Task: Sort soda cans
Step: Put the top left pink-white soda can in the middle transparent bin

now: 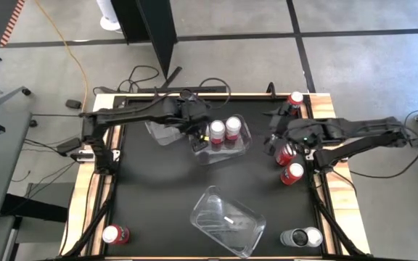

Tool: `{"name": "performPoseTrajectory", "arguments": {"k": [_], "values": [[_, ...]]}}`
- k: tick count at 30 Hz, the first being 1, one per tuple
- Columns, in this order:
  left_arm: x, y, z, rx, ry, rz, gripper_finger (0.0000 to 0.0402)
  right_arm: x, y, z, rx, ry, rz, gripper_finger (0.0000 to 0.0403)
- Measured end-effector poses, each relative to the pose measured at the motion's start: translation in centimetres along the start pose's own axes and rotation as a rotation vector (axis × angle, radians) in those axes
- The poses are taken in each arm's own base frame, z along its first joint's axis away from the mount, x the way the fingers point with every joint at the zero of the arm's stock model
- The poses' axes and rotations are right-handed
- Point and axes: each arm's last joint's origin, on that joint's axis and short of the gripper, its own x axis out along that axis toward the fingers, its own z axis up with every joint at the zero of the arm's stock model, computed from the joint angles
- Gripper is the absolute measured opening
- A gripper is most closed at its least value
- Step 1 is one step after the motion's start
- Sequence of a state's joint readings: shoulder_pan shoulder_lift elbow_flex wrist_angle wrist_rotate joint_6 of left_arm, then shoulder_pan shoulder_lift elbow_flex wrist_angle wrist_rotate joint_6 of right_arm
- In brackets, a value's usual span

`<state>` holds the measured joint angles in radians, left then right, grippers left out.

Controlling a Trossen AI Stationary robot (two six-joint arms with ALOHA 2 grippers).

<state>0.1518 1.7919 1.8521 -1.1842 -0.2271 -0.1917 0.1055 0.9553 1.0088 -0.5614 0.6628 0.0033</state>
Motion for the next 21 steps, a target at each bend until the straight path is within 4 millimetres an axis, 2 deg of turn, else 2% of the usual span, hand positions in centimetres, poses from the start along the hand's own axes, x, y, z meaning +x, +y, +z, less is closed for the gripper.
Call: {"name": "performPoseTrajectory", "arguments": {"k": [8,14,21], "values": [[3.2,0.6,0.5,-0.006,0.078,0.011,0.0289,-1.9,-0.2,-0.1,-0.006,-0.039,0.05,0.0361],[5.3,0.7,0.8,0.004,0.115,0.02,0.0289,-2.1,0.2,-0.1,-0.019,-0.041,0.072,0.0361],[6.9,0.8,1.0,0.006,0.131,0.026,0.0289,-2.1,0.3,-0.2,-0.006,-0.04,0.075,0.0361]]}}
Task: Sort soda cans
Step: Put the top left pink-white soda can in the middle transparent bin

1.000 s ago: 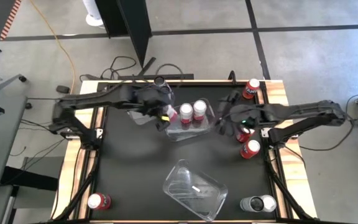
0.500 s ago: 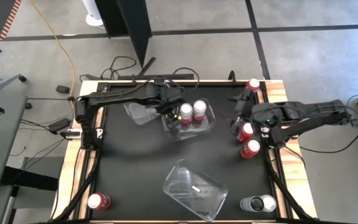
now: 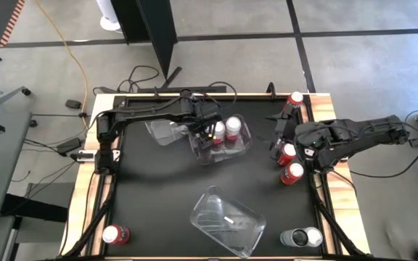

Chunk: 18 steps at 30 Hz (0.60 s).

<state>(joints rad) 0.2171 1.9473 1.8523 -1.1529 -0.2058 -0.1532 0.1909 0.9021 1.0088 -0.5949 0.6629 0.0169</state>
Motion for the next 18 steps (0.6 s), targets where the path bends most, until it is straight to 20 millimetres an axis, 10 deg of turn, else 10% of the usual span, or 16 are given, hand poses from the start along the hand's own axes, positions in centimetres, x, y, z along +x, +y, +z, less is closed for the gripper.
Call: {"name": "performPoseTrajectory", "arguments": {"k": [18], "values": [[4.0,0.3,-1.2,-0.001,0.034,-0.008,0.0289,0.1,0.0,0.0,0.014,0.006,-0.001,0.0361]]}}
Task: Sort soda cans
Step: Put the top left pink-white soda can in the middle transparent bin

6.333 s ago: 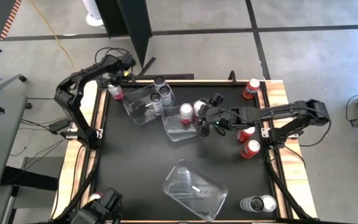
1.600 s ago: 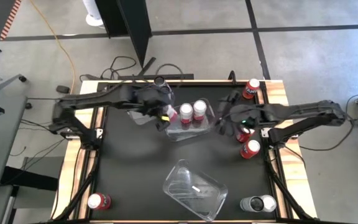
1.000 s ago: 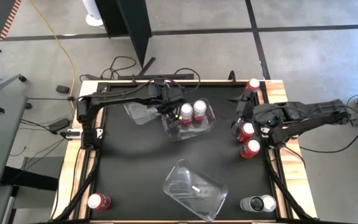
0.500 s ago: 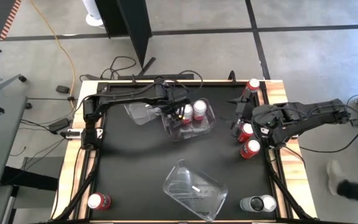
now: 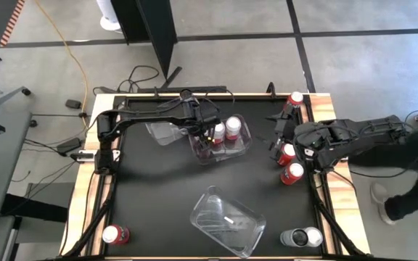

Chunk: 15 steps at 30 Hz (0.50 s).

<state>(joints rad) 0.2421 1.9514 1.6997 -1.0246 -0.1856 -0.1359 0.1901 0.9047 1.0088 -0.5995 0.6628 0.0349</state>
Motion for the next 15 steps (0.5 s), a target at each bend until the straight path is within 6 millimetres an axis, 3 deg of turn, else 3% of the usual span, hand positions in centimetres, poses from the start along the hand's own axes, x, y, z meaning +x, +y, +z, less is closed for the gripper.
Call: {"name": "performPoseTrajectory", "arguments": {"k": [15], "values": [[0.35,0.68,0.42,-0.016,-0.039,-0.005,0.0292,-0.07,0.1,-0.08,0.013,0.006,0.007,0.0361]]}}
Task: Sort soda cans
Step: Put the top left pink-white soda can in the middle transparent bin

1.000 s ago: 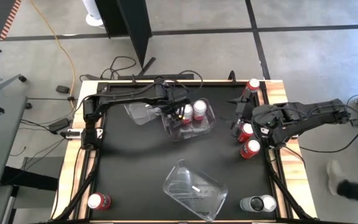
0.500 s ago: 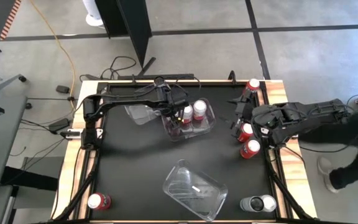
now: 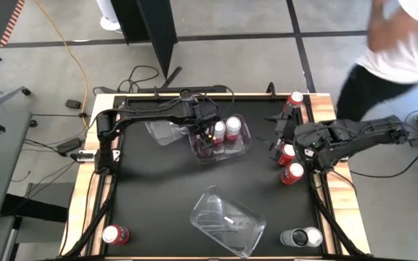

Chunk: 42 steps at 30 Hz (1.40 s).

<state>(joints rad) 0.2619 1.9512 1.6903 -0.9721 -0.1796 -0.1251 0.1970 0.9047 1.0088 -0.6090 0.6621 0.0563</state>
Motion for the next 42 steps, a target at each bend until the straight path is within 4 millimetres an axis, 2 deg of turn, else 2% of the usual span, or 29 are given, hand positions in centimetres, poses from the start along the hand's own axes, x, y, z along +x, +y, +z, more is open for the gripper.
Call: {"name": "performPoseTrajectory", "arguments": {"k": [7,15,24,30,35,42], "values": [[1.5,0.2,-0.8,-0.014,0.009,0.013,0.0295,0.0,0.0,0.0,0.004,0.0,0.0,0.0361],[1.7,0.2,-0.7,-0.015,-0.016,0.026,0.0298,0.0,0.0,0.0,0.009,0.001,-0.001,0.0361],[1.9,0.2,-0.4,-0.043,-0.05,0.031,0.0359,0.0,0.0,-0.1,0.013,0.008,-0.001,0.0361],[1.9,0.2,-0.4,-0.05,-0.048,0.033,0.0367,0.0,0.0,-0.1,0.014,0.013,-0.002,0.0361],[1.0,0.4,-0.6,-0.07,-0.058,0.025,0.0368,0.0,0.0,-0.2,0.012,0.015,-0.002,0.0361],[-1.3,0.3,-0.7,-0.079,-0.116,0.012,0.0369,0.0,0.0,-0.2,0.003,0.02,0.002,0.0361]]}}
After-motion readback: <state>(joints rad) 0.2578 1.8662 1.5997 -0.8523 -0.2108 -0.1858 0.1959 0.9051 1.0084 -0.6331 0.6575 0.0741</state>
